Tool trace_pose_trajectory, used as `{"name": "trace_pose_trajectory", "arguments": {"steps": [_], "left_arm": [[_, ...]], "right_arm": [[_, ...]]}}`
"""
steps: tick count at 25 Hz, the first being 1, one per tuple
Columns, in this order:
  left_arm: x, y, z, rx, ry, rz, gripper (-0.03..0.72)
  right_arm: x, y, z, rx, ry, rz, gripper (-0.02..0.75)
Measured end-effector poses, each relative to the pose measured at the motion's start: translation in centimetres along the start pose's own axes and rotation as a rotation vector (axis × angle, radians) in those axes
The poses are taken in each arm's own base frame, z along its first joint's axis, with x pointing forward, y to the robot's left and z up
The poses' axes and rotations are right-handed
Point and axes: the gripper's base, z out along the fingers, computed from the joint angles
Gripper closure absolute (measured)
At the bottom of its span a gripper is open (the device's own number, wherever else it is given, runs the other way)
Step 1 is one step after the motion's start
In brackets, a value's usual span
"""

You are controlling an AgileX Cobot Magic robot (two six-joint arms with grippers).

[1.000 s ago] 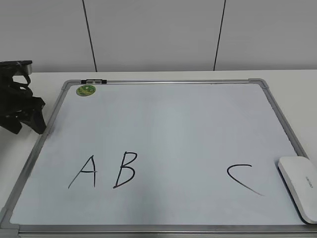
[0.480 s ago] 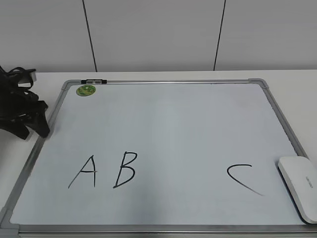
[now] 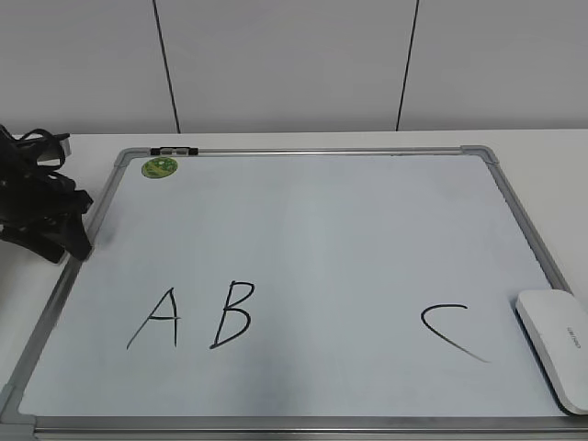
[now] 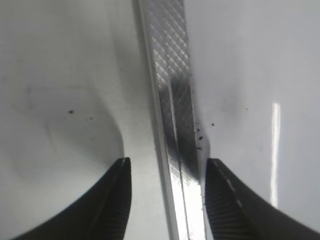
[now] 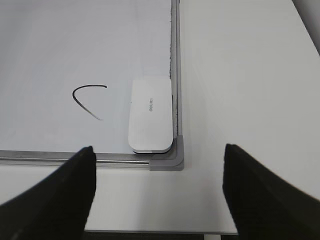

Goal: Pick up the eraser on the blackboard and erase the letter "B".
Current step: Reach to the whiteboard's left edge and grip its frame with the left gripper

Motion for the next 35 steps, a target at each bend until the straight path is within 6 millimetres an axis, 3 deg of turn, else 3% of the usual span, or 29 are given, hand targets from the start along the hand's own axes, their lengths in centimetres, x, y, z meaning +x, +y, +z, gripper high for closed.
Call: {"name": "trace_pose_trajectory", "arguments": {"steps": [13,25,30,35], "left_arm": [[0.04,-0.11,0.0,0.012,0.004,-0.005,0.476],[0.07,-0.06,0.51,0.024,0.015,-0.016,0.493],[0.02,0.02,0.39,0.028,0.015,-0.02,0.627],[0.02,0.02,0.39,0.028,0.015,-0.025,0.65]], "right_arm": [[0.0,0.01,0.0,-0.002,0.0,0.001,0.151],[0.0,0.01,0.0,-0.002,0.0,0.001,0.152],[0.0,0.01,0.0,-0.002,0.0,0.001,0.151],[0.0,0.01,0.0,-0.002,0.0,0.001,0.151]]}}
